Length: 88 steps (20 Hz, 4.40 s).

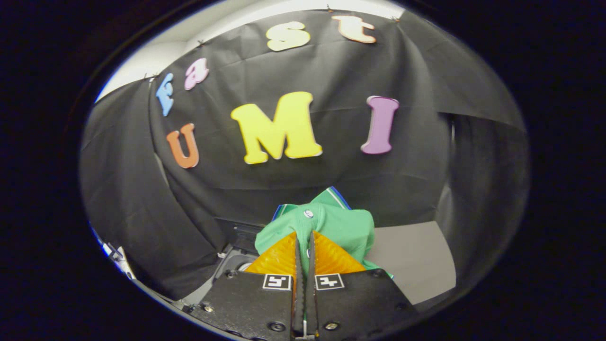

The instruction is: Put the clothes into the washing machine and then close the washing machine lid.

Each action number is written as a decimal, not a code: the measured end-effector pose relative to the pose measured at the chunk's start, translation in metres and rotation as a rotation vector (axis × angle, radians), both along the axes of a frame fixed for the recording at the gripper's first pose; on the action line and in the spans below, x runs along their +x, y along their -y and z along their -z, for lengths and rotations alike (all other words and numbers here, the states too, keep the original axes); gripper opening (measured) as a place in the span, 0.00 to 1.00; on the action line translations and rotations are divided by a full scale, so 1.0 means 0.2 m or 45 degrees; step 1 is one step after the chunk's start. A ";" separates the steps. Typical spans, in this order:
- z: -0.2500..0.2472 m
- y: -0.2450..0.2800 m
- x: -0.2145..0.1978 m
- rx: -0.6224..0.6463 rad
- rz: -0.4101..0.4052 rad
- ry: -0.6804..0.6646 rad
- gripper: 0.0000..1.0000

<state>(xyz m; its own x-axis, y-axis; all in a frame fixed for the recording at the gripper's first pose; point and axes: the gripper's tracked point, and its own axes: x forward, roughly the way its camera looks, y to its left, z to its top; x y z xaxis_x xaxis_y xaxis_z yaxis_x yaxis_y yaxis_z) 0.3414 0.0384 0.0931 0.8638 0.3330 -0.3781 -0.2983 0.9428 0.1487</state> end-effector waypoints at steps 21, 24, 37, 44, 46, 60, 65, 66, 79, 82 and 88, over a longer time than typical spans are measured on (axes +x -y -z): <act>0.72 -1.34 0.13 0.023 -0.412 -0.222 0.05; 0.88 -1.37 0.17 -0.021 -0.389 -0.261 0.06; 1.54 -1.40 0.41 -0.128 -0.283 -0.405 0.05; 1.96 -1.38 0.53 -0.220 -0.148 -0.579 0.05; 2.04 -1.39 0.51 -0.262 -0.139 -0.620 0.05; 2.41 -1.31 0.46 -0.271 -0.015 -0.924 0.06; 2.46 -1.28 0.44 -0.275 0.029 -0.954 0.06; 2.47 -1.28 0.44 -0.277 0.029 -0.952 0.05; 2.37 -1.26 0.51 -0.368 0.002 -0.798 0.35; 2.33 -1.27 0.46 -0.419 -0.086 -0.788 0.38; 2.22 -1.26 0.39 -0.444 -0.172 -0.767 0.53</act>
<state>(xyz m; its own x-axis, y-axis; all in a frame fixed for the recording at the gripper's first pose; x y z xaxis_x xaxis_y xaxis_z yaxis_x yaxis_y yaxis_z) 0.4196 0.2897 -0.3508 0.4302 0.1949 -0.8814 -0.3767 0.9261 0.0209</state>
